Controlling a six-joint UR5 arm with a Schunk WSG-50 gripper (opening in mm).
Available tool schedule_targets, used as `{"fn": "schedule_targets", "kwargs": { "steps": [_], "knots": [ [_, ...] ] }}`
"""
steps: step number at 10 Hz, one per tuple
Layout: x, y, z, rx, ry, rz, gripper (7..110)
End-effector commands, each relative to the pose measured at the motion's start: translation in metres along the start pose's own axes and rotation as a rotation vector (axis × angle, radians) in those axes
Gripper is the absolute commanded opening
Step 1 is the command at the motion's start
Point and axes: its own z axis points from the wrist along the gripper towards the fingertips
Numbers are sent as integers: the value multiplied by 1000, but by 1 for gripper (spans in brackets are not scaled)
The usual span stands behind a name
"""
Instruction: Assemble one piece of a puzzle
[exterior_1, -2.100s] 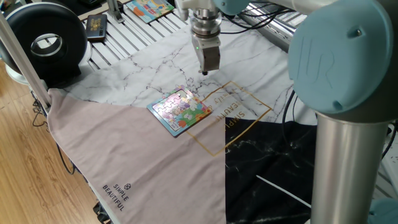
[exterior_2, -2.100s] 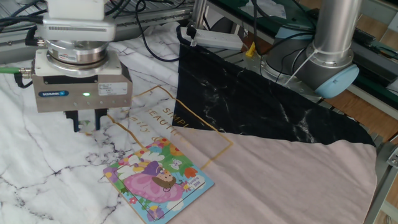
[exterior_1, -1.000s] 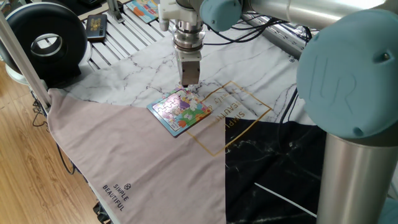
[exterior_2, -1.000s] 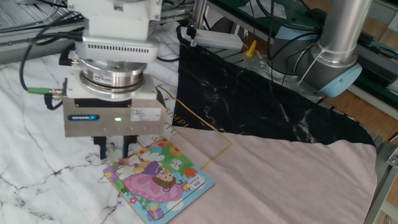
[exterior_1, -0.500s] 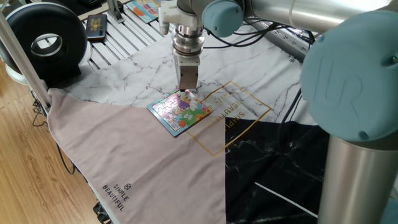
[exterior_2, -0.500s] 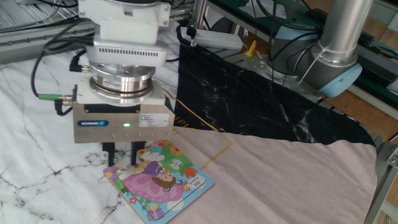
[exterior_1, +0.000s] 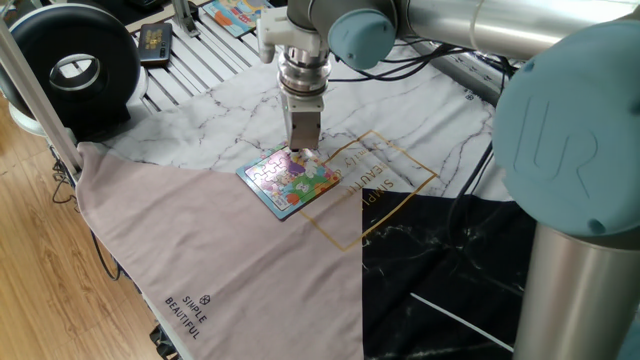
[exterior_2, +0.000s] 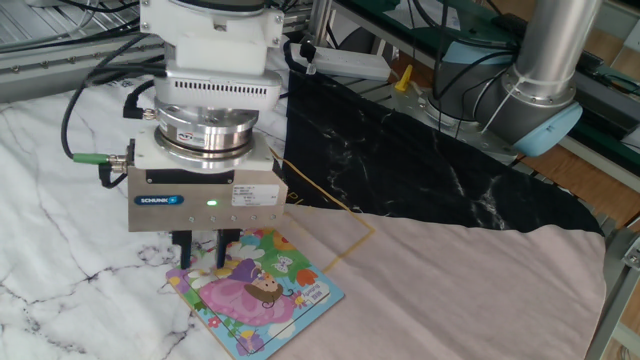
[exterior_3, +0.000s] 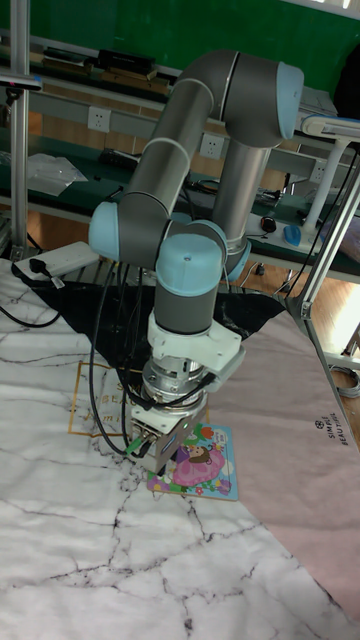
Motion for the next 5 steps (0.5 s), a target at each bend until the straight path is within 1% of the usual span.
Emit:
{"fn": "schedule_targets", "kwargs": {
  "steps": [1, 2, 3, 4, 5],
  "knots": [
    [10, -7, -3, 27, 37, 11, 22],
    [14, -9, -3, 35, 53, 12, 22],
    [16, -9, -3, 36, 60, 11, 7],
    [16, -7, -3, 28, 59, 10, 7],
    [14, -6, -3, 21, 53, 7, 22]
  ]
}}
